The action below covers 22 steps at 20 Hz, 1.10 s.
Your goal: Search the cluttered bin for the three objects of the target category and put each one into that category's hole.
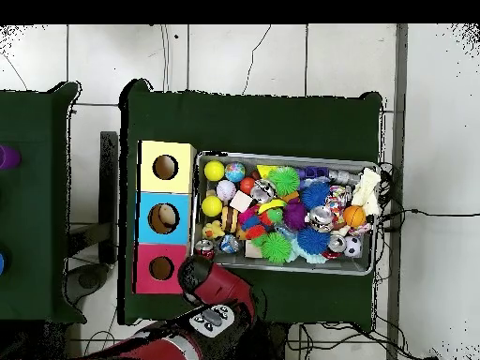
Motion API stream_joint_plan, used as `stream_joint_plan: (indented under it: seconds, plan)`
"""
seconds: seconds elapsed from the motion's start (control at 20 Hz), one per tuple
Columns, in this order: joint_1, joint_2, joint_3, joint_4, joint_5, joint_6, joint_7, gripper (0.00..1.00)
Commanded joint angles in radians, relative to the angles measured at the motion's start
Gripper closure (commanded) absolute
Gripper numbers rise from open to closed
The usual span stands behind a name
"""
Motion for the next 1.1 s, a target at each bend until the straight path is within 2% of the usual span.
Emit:
stream_joint_plan:
  seconds: [0.05, 0.3, 1.1]
  plan:
    - [0.001, -0.029, 0.028, -0.197, 0.026, 0.078, 0.274, 0.00]
    - [0.008, -0.059, 0.004, -0.193, 0.009, 0.138, 0.279, 0.00]
    - [0.072, -0.131, -0.042, -0.130, 0.022, 0.160, 0.333, 0.00]
